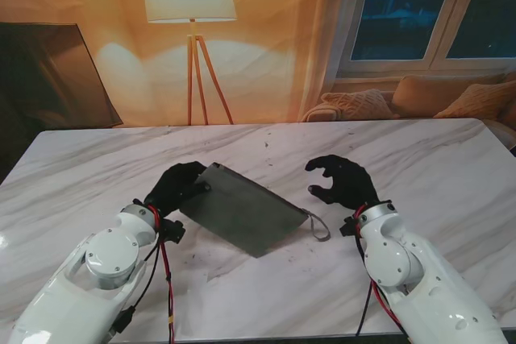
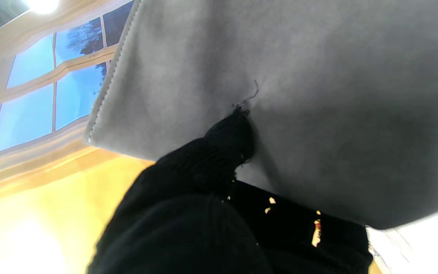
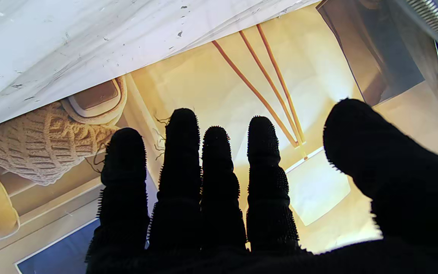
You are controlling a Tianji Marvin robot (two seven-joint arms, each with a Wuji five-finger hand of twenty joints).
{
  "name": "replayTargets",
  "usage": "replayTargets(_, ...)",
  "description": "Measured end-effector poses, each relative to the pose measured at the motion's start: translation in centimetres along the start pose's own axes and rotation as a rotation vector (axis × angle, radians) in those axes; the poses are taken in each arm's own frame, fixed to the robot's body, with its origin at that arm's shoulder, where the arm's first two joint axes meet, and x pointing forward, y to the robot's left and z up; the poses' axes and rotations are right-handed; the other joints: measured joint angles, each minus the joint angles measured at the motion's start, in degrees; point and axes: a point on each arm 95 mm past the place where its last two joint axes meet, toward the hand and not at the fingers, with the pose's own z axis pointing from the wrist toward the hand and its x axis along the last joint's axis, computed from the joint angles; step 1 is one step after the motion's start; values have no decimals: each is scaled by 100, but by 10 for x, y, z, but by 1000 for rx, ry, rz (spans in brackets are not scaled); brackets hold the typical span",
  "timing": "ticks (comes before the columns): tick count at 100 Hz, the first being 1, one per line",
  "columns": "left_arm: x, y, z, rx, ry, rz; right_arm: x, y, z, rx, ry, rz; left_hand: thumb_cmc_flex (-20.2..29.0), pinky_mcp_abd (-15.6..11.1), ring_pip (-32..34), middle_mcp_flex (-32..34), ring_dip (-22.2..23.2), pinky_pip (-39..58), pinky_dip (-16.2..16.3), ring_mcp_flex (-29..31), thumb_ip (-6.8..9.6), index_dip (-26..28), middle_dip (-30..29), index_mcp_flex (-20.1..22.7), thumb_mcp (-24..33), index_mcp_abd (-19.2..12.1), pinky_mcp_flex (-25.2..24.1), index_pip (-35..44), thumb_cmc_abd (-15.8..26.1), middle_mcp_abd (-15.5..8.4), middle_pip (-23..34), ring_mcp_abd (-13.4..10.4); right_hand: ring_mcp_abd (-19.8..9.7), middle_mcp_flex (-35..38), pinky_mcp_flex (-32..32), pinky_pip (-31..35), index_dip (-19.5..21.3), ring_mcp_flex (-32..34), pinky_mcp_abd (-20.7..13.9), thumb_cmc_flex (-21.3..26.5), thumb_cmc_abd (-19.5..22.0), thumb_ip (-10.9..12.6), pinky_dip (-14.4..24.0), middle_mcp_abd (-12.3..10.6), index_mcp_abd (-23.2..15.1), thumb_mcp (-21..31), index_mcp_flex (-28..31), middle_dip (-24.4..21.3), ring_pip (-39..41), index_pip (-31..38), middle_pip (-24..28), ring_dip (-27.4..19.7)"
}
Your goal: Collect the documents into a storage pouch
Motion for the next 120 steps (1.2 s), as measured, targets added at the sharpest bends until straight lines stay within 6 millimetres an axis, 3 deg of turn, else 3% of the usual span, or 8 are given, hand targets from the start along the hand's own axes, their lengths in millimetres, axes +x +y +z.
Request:
replayTargets(41, 9, 2, 11, 14, -17, -81, -3, -3, 0, 12, -32, 31, -1, 107, 6, 2, -126, 54, 9, 358, -3, 0, -77, -1, 15, 0, 355, 0, 0, 25, 127, 1, 0, -141, -220, -280, -19, -296, 2, -156, 9, 1, -24, 0, 85, -218, -147, -39, -146, -128, -110, -2)
replayTargets(59, 12, 2, 21, 72, -33, -141, -5, 0, 0, -12, -39, 33, -2, 187, 24, 7, -194, 108, 17, 641, -3, 1, -88, -9, 15, 9, 601, 0, 0, 61, 231, 1, 0, -237, -434, -657, -19, -538, -105, -166, 211, 2, -109, -1, 137, -280, -226, -59, -304, -170, -43, -73)
replayTargets(92, 1, 8, 42, 140, -95, -230, -6, 2, -2, -23, -36, 32, -2, 216, 75, 7, -299, 127, 78, 701, -3, 3, -97, -15, 16, 19, 666, 0, 0, 74, 256, 1, 0, -355, -606, -1345, -75, -659, -352, -213, 211, 4, -335, -7, 134, -341, -294, -208, -669, -302, -210, -295)
replayTargets(120, -17, 18, 59, 184, -147, -233, -2, -2, -8, -8, -35, 64, -2, 217, 62, 5, -422, 129, 80, 694, -3, -147, -188, -27, -43, 27, 623, 0, 25, 75, 259, 4, -2, -464, -771, -1715, -108, -953, -366, -213, 307, 5, -452, -83, -33, -420, -572, -411, -939, -435, -423, -487)
